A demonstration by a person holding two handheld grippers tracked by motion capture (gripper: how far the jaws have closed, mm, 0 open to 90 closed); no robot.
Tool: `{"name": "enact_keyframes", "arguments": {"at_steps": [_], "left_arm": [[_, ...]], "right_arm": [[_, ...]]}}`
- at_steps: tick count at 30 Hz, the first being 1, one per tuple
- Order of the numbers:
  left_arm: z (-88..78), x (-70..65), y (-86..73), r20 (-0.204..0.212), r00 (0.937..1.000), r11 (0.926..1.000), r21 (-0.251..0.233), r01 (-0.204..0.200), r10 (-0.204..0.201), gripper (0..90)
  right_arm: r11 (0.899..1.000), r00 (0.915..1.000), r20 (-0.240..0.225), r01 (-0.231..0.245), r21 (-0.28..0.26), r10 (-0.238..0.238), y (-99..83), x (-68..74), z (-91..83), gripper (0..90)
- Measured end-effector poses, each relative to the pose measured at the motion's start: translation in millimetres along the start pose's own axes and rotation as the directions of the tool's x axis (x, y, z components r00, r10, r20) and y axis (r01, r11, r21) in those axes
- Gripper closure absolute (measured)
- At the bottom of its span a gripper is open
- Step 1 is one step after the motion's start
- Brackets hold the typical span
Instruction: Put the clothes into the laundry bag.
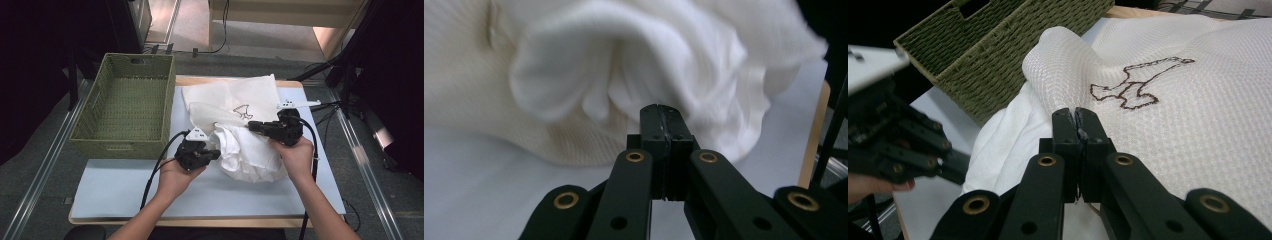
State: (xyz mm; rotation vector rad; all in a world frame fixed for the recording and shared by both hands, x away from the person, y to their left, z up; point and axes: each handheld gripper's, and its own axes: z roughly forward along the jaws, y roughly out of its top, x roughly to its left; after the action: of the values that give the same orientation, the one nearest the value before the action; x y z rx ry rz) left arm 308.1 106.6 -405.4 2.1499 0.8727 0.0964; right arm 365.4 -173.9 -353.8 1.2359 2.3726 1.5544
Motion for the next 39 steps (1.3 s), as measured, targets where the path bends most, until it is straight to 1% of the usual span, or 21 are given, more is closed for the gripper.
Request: {"name": "enact_keyframes", "arguments": {"at_steps": [1, 3, 4, 5, 7, 11, 13, 14, 18, 21, 22, 23, 24, 26, 27, 28, 29, 32, 35, 38, 39], "left_arm": [[3.3, -1.6, -4.2, 0.009, 1.0000, 0.9999, 0.012, 0.001, -0.001, 90.0], [9.7, -6.3, -8.8, 0.042, 0.9991, 0.9999, 0.013, -0.004, 0.003, 90.0], [14.6, -11.1, -9.2, 0.063, 0.9979, 0.9997, 0.017, -0.019, 0.018, 90.0], [18.7, -15.2, -8.1, 0.067, 0.9972, 0.9991, 0.023, -0.036, 0.034, 90.0], [25.6, -20.7, -4.0, 0.079, 0.9956, 0.9986, 0.014, -0.051, 0.050, 90.0], [42.4, -25.9, 17.7, 0.092, 0.9932, 0.9973, -0.026, -0.069, 0.071, 90.0], [51.0, -28.1, 31.3, 0.080, 0.9930, 0.9955, -0.046, -0.083, 0.086, 90.0], [56.4, -29.1, 39.5, 0.066, 0.9926, 0.9939, -0.050, -0.098, 0.102, 90.0], [71.8, -26.2, 60.7, 0.051, 0.9947, 0.9942, -0.065, -0.086, 0.089, 90.0], [76.1, -22.6, 72.8, 0.031, 0.9958, 0.9930, -0.084, -0.083, 0.086, 90.0], [76.6, -22.4, 75.0, 0.025, 0.9957, 0.9925, -0.086, -0.087, 0.090, 90.0], [77.5, -21.6, 78.1, 0.005, 0.9950, 0.9922, -0.076, -0.099, 0.100, 90.0], [78.4, -19.7, 80.1, -0.002, 0.9956, 0.9921, -0.083, -0.094, 0.094, 90.0], [78.6, -16.6, 82.2, 0.003, 0.9968, 0.9930, -0.088, -0.079, 0.079, 90.0], [78.0, -15.0, 83.5, -0.012, 0.9973, 0.9924, -0.099, -0.073, 0.072, 90.0], [76.4, -12.8, 85.1, -0.014, 0.9978, 0.9925, -0.104, -0.065, 0.064, 90.0], [75.0, -10.2, 86.4, -0.032, 0.9981, 0.9919, -0.114, -0.056, 0.053, 90.0], [70.0, 3.9, 91.5, -0.051, 0.9986, 0.9911, -0.131, -0.023, 0.016, 90.0], [67.5, 12.6, 96.3, -0.087, 0.9962, 0.9914, -0.129, -0.021, 0.010, 90.0], [65.5, 20.1, 97.8, -0.117, 0.9931, 0.9895, -0.144, -0.010, -0.008, 90.0], [65.4, 23.6, 97.3, -0.112, 0.9935, 0.9890, -0.148, 0.003, -0.020, 90.0]], "right_arm": [[1.000, 1.0000, 0.001, -0.001, 0.001, 0.001, 0.1, 0.0, 0.2, 90.0], [1.000, 1.0000, 0.002, 0.000, 0.000, 0.000, 0.2, 0.2, 0.4, 90.0], [1.000, 1.0000, 0.002, 0.001, 0.000, -0.001, 0.3, 0.1, 0.5, 90.0], [1.000, 1.0000, 0.003, -0.001, -0.001, 0.001, 0.2, 0.2, 0.5, 90.0], [1.000, 1.0000, 0.004, -0.003, 0.001, 0.003, 0.2, 0.0, 0.6, 90.0], [1.000, 1.0000, 0.003, -0.004, -0.001, 0.004, -0.4, -0.2, 1.5, 90.0], [1.000, 1.0000, 0.006, -0.003, 0.002, 0.003, -0.7, -0.9, 1.6, 90.0], [1.000, 1.0000, 0.006, -0.004, -0.001, 0.004, -0.9, -1.3, 1.9, 90.0], [1.000, 0.9999, 0.010, -0.010, 0.007, 0.010, -2.2, -2.7, 2.2, 90.0], [1.000, 0.9999, 0.011, -0.004, 0.010, 0.004, -2.9, -2.2, 1.9, 90.0], [1.000, 0.9999, 0.010, -0.003, 0.005, 0.003, -2.7, -2.1, 0.8, 90.0], [1.000, 1.0000, 0.007, -0.004, -0.001, 0.004, -2.5, -2.2, 0.0, 90.0], [1.000, 0.9999, -0.004, -0.012, -0.006, 0.012, -1.9, -2.1, -1.5, 90.0], [1.000, 0.9997, -0.019, -0.017, -0.011, 0.016, -1.4, -0.7, -3.3, 90.0], [1.000, 0.9996, -0.024, -0.018, -0.013, 0.017, -1.2, 0.3, -3.9, 90.0], [1.000, 0.9994, -0.031, -0.015, -0.018, 0.014, -0.4, 2.0, -5.6, 90.0], [1.000, 0.9993, -0.034, -0.013, -0.023, 0.012, 0.5, 3.7, -7.3, 90.0], [0.999, 0.9984, -0.054, -0.021, -0.041, 0.018, 2.9, 6.9, -12.8, 90.0], [0.998, 0.9979, -0.063, -0.019, -0.055, 0.015, 4.4, 10.8, -16.7, 90.0], [0.998, 0.9983, -0.058, -0.007, -0.058, 0.004, 5.0, 12.4, -18.0, 90.0], [0.999, 0.9988, -0.050, -0.002, -0.053, 0.000, 4.4, 12.1, -17.7, 90.0]]}}
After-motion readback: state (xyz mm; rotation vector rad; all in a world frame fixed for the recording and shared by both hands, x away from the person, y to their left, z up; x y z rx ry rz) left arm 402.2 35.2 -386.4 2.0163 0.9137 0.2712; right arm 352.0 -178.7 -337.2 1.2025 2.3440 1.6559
